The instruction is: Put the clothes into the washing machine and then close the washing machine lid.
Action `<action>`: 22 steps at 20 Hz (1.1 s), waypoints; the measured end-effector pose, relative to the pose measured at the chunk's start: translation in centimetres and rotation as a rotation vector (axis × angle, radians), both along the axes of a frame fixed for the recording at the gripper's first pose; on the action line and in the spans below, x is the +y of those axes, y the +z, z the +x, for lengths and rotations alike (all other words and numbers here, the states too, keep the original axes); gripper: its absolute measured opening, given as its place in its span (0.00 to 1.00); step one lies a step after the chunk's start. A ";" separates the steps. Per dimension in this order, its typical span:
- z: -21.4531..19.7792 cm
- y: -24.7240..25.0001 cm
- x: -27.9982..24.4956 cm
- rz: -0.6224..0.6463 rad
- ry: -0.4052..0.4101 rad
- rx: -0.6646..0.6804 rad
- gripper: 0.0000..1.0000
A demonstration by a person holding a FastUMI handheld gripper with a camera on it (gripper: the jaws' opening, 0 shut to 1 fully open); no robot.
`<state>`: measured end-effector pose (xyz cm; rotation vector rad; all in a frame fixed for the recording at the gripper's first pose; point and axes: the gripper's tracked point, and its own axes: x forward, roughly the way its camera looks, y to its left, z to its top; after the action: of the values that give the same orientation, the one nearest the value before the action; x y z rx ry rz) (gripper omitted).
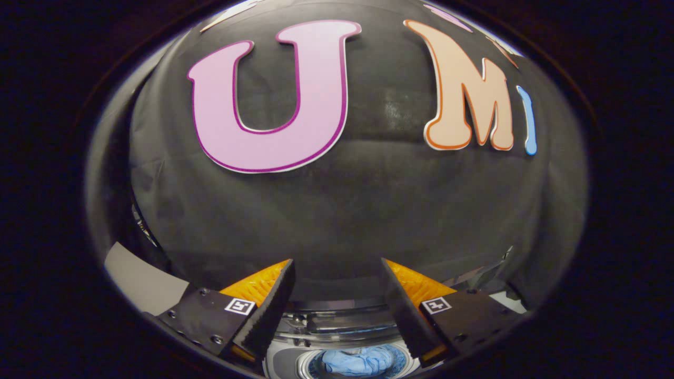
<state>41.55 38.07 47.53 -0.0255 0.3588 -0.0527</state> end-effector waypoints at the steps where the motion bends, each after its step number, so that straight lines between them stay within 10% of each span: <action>1: 0.1 -0.6 0.1 0.000 -0.003 0.013 0.99; 22: -9.9 -1.7 -0.6 -0.077 0.019 -0.116 0.98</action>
<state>31.65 37.45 45.80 -0.1016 0.2407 -0.0491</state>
